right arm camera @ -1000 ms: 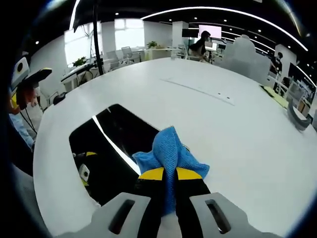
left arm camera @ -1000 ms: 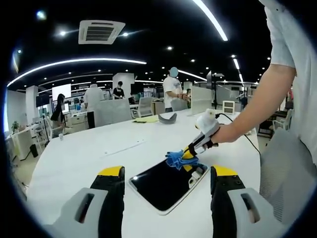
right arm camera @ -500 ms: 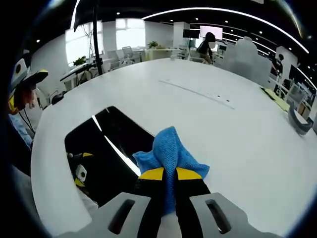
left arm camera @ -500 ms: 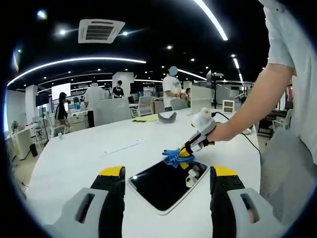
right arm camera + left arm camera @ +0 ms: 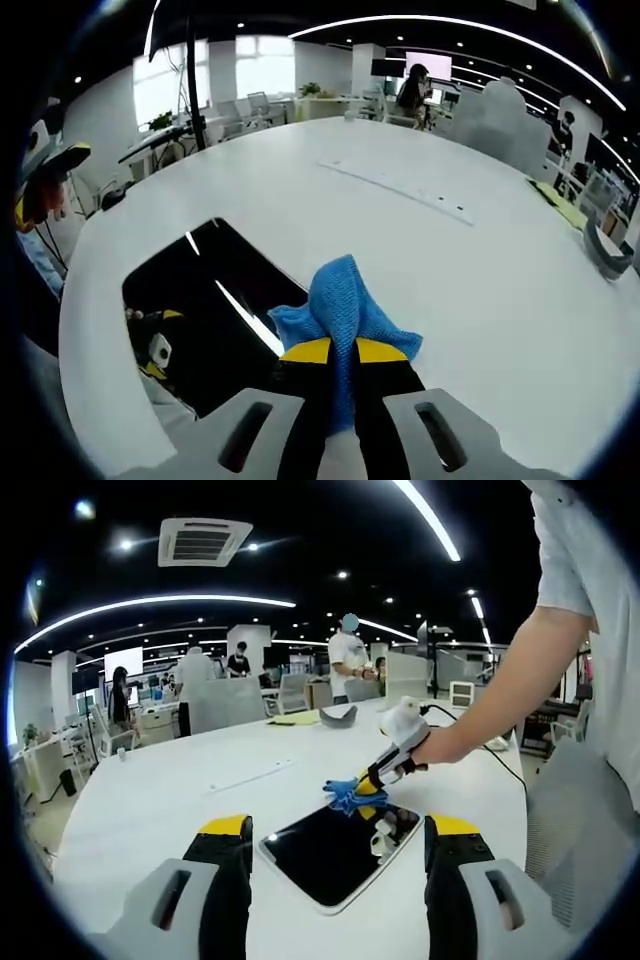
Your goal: Wipe the mirror surface with the cleaning cloth until all visible marks leave the cleaned area.
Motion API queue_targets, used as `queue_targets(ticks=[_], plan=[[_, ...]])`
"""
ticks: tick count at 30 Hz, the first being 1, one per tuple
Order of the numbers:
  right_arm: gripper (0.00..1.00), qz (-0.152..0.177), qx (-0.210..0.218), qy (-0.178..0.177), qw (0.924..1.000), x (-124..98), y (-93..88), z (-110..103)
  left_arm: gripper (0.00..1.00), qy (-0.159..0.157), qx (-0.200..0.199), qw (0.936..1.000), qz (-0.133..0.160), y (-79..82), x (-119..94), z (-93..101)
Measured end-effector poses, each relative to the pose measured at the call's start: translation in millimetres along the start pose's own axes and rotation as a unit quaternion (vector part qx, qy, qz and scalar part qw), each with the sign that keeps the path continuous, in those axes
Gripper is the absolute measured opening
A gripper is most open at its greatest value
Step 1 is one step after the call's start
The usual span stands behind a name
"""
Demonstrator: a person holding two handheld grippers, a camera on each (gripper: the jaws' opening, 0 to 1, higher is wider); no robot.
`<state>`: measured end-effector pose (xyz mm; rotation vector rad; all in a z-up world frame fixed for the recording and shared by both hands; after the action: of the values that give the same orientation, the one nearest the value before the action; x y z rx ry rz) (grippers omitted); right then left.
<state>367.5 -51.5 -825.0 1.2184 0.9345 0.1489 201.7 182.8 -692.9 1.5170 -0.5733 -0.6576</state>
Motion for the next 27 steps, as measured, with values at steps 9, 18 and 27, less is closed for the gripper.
queue_targets(ticks=[9, 18, 27], plan=[[0.02, 0.001, 0.001, 0.003, 1.0000, 2.0, 2.2, 0.0, 0.70, -0.001, 0.000, 1.0000, -0.002, -0.8, 1.1, 0.3], [0.02, 0.001, -0.002, 0.006, 1.0000, 6.7, 4.6, -1.4, 0.70, -0.003, 0.000, 1.0000, -0.002, -0.7, 2.2, 0.4], [0.02, 0.002, -0.007, 0.014, 0.9999, 13.0, 9.1, -8.9, 0.70, -0.002, 0.000, 1.0000, -0.003, -1.4, 0.8, -1.4]])
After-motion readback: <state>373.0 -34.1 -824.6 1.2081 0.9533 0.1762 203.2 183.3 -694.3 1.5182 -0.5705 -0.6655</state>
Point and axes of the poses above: the point that each gripper's makers call its tool centre point, and the gripper's own axes: x roughly forward along the fingers, z roughly to its right, y roughly out of its top, the point moved 3 cm from there along -x, roughly backward along the fingers, and after that the axes turned 10 degrees about z, right-handed, at the moved point
